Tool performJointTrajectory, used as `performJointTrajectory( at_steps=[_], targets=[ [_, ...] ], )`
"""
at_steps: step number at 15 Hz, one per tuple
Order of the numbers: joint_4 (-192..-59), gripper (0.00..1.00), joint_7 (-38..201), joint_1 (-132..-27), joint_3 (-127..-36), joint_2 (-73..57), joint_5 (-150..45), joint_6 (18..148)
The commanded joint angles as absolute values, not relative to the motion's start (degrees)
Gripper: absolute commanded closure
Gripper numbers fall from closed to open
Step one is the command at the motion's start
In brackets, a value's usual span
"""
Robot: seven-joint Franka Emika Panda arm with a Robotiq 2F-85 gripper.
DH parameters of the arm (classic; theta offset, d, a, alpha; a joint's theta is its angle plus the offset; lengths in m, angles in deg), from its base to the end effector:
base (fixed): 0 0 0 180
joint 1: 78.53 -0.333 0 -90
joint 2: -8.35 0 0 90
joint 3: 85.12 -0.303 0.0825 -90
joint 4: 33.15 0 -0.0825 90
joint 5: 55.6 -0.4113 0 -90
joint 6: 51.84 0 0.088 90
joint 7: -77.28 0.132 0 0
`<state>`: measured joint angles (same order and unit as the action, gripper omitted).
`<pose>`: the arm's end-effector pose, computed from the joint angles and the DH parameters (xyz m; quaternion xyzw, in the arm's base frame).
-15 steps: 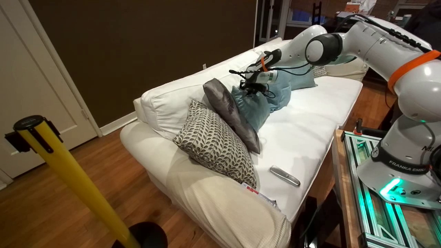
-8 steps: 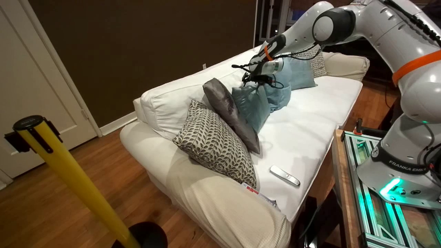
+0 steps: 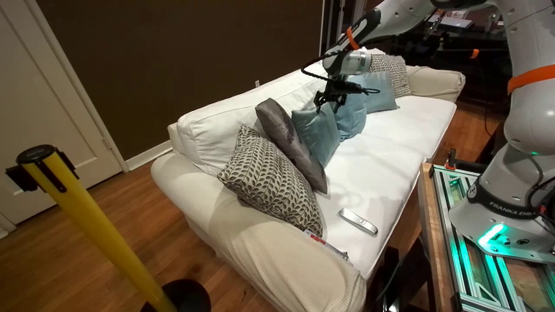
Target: Adjust the slanted blue pillow
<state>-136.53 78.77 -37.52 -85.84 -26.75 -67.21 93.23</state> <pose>0.5180 -0.4386 0.1593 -0.8988 0.4295 -0.0757 0.0434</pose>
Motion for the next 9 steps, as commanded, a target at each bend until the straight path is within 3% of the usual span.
performJointTrajectory(
  at_steps=[1,4,5,9],
  targets=[
    [-150.6,0.00,72.8,-42.6,-81.4,-17.2,-65.3,91.0],
    [-158.5,0.00,65.4,-45.1,-79.5,-12.2,-63.5,92.5],
    [-151.5,0.00,68.4,-45.5,-78.9,-17.4,-66.4,91.5],
    [-152.3,0.00,68.0,-46.8,-77.7,-16.5,-66.8,91.5]
  ],
)
